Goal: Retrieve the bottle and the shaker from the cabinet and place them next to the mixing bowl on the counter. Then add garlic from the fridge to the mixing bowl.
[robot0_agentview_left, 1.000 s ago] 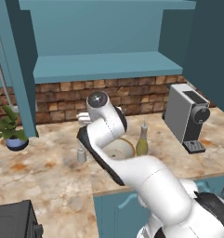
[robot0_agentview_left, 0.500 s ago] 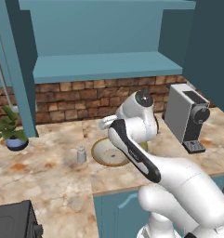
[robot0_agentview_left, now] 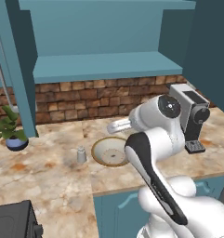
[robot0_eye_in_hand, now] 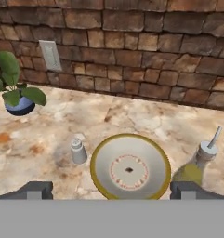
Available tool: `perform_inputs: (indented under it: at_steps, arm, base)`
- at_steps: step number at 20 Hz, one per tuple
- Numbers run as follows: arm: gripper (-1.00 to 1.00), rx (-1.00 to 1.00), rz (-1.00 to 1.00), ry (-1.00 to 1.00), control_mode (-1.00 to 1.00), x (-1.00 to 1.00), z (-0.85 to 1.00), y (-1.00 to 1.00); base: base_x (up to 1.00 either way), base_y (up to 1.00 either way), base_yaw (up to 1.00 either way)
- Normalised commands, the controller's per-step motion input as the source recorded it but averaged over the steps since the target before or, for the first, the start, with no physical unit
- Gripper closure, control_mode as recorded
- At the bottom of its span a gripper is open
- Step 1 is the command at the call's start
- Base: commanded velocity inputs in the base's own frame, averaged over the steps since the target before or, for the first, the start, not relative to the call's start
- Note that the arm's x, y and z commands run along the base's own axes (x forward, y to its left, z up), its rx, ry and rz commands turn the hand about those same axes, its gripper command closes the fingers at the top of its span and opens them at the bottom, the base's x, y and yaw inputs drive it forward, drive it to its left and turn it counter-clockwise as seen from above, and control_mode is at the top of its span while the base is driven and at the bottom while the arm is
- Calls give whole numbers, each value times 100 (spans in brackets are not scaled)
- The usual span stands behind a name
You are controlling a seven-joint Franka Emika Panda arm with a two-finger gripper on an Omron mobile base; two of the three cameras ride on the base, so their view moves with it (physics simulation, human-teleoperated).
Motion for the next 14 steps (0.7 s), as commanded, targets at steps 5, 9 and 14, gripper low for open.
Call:
perform_inputs:
  at_steps: [5,9,14]
  arm:
    - [-100,6,-11,0,-100,-93,57,-29]
    - [-100,2,0,-2,-100,-64,37,-26]
    - [-100,0,0,-3,-100,-14,6,-7]
  base:
    - [0,0,0]
    - [0,0,0]
    - [0,0,0]
